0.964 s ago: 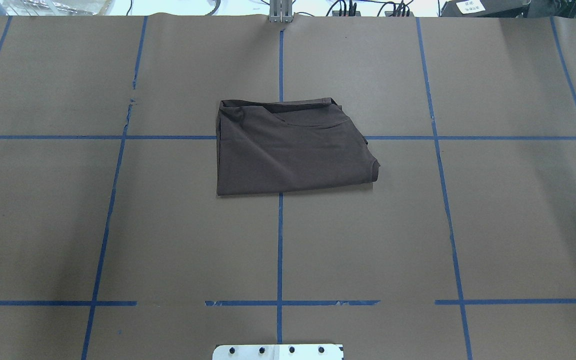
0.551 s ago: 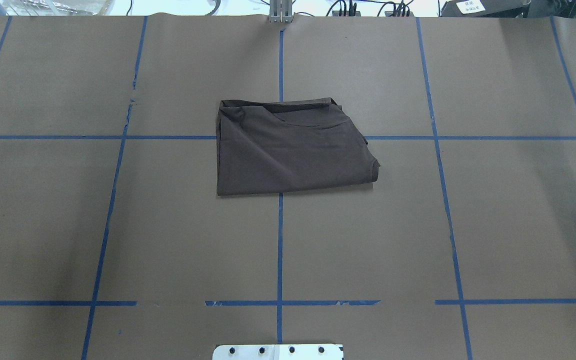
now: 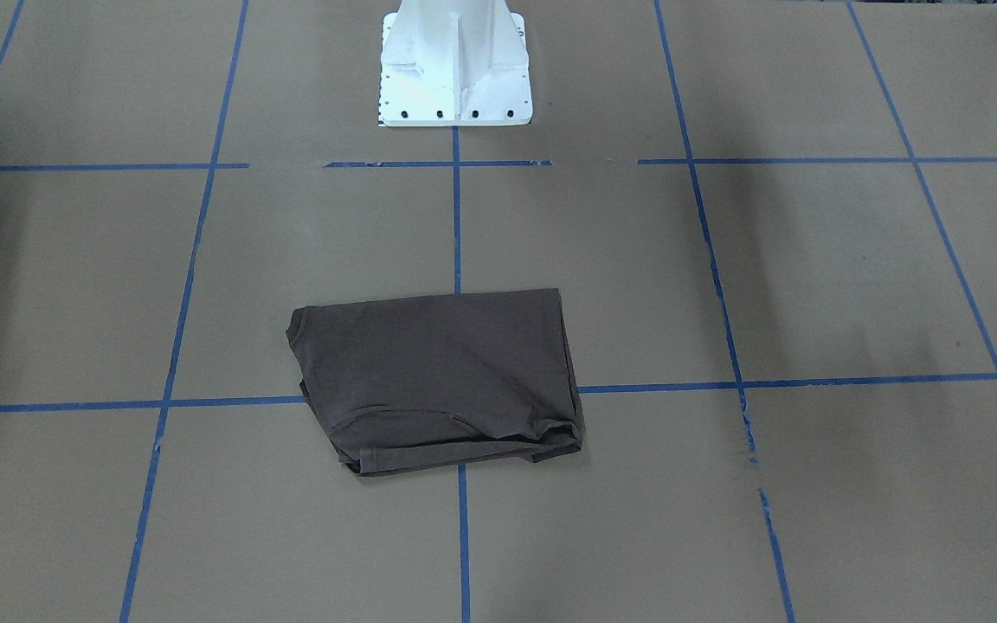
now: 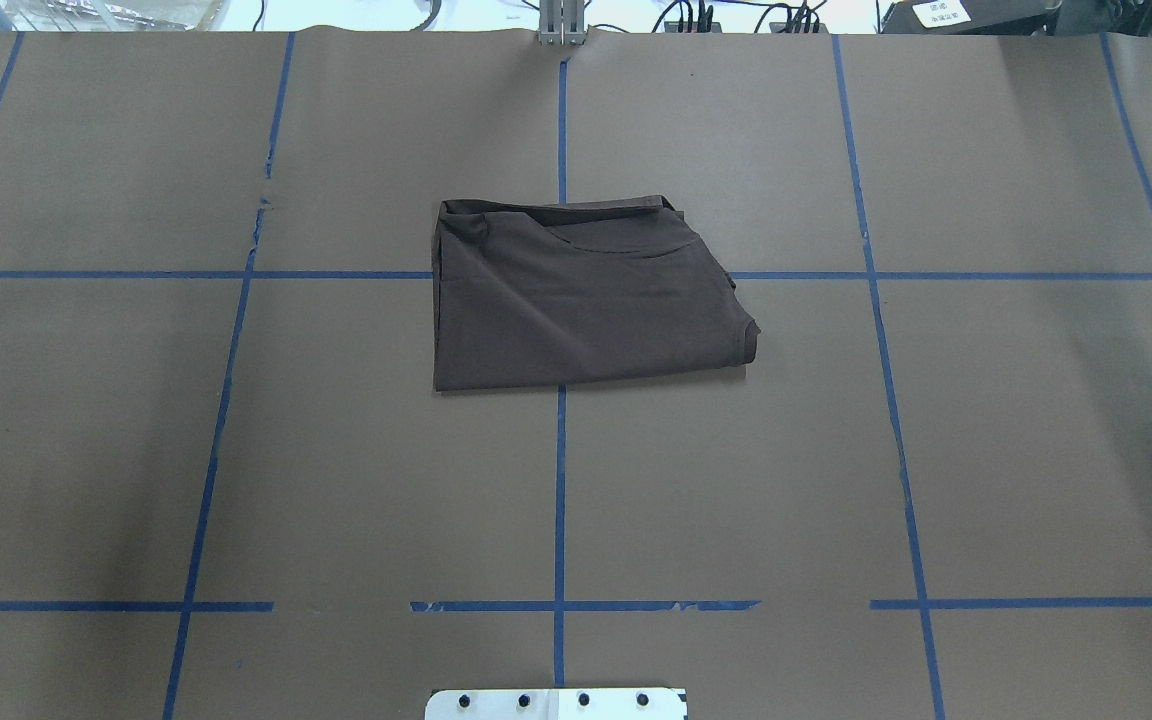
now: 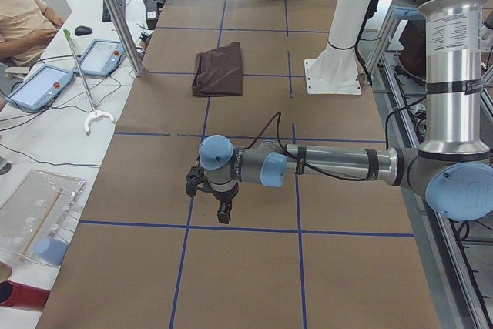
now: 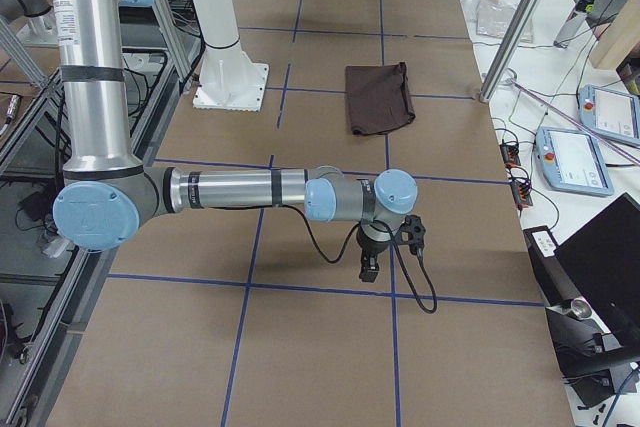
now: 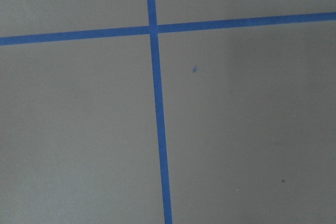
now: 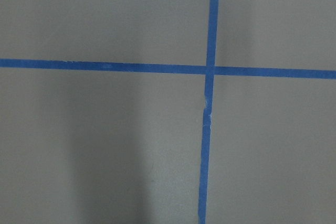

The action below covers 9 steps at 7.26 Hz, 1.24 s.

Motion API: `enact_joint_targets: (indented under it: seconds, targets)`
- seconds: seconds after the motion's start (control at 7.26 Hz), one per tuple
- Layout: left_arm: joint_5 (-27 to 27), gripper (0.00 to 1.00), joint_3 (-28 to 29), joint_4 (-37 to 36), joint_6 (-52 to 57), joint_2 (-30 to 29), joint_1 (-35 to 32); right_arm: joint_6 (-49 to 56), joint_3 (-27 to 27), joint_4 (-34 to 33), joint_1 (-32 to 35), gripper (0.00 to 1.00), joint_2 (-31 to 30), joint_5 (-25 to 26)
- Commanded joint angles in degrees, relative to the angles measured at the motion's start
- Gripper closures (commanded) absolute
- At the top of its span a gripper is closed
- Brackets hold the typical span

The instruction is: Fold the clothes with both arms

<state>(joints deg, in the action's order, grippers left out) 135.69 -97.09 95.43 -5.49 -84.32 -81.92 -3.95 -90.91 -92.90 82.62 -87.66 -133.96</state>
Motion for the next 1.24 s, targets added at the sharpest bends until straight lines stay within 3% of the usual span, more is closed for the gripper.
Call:
enact_joint_targets:
  seconds: [0.0,1.1]
  targets:
    - [0.27,0.00,1.54,0.63,0.04,-1.80,-0.08,-0.18,-0.50,0.00,0.00,0.00,-0.14,-0.07]
    - [0.36,0.00,4.27,0.81,0.56,-1.99,-0.60,0.17,-2.26,-0.27,2.02,0.00,-0.05,1.77]
